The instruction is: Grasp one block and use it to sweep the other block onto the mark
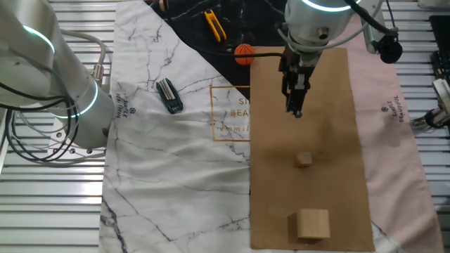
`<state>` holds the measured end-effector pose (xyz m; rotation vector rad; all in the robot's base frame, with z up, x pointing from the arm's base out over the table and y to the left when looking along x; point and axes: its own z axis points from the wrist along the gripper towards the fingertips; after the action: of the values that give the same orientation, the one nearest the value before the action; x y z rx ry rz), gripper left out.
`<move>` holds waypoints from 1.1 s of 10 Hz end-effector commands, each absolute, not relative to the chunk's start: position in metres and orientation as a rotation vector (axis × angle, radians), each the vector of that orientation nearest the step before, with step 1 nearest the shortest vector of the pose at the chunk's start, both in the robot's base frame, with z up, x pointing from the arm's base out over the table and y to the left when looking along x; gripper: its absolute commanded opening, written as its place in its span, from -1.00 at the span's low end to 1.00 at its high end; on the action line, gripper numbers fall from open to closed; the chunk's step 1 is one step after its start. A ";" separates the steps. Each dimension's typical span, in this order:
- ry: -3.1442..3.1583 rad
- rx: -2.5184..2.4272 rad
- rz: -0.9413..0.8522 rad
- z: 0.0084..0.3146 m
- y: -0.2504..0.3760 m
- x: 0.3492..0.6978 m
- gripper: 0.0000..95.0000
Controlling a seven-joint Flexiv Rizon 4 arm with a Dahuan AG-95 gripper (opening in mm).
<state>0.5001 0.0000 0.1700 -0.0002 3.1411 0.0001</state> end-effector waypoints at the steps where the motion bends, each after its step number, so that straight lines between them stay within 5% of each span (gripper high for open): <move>1: 3.039 -0.085 0.007 0.170 0.000 0.500 -1.00; 11: 3.042 -0.081 0.014 0.171 0.000 0.500 -1.00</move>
<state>0.5010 0.0003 0.1704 -0.0816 3.0422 0.0146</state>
